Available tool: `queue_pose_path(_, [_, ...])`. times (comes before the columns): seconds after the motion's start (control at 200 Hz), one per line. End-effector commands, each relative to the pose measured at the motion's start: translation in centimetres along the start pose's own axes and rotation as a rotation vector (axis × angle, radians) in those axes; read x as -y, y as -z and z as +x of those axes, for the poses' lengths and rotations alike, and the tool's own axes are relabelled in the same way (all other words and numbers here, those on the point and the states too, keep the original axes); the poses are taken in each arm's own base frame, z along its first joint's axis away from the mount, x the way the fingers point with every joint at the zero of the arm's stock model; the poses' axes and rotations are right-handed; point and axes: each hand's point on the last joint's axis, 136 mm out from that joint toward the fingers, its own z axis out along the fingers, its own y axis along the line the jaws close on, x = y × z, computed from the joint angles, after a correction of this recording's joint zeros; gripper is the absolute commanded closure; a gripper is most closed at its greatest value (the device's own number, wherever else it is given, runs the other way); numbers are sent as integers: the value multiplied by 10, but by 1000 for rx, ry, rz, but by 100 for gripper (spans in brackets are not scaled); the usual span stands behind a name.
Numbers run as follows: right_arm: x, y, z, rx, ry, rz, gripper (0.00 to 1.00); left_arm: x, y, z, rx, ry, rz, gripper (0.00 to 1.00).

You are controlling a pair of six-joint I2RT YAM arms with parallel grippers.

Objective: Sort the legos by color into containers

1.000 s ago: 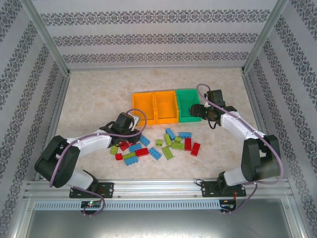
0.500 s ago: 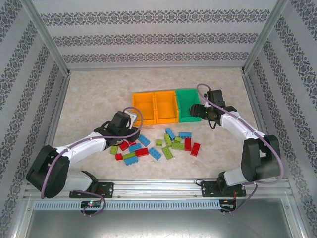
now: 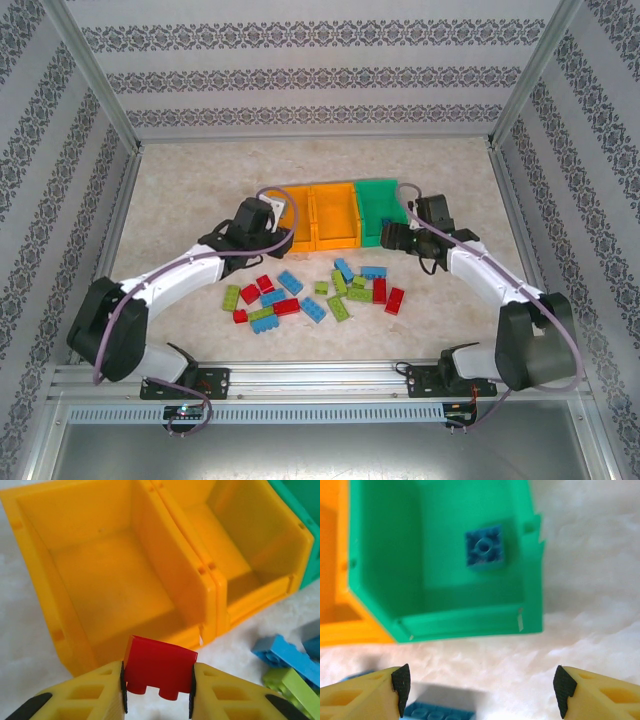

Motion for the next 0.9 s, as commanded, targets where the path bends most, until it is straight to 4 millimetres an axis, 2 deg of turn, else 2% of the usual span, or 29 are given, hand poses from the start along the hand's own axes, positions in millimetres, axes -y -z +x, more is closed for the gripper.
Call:
queue_pose_path(0.0, [-21, 3, 21, -37, 80, -49, 23, -8, -14, -7, -19, -43, -82, 66])
queue_pose_path(0.06, [-25, 2, 30, -60, 113, -41, 24, -12, -21, -10, -23, -43, -110, 66])
queue_pose_path(0.27, [-14, -4, 54, -117, 104, 0, 27, -16, -34, -20, 7, -5, -137, 59])
queue_pose_path(0.395, [-14, -6, 65, -169, 55, 0, 27, -16, -40, -21, 6, 26, -141, 49])
queue_pose_path(0.565, [-23, -11, 81, -194, -11, 2, 18, -15, -35, -20, 53, 81, -124, 39])
queue_pose_path(0.894, [-35, -24, 94, -233, 15, 42, 15, -7, -20, -20, 106, 64, -75, 25])
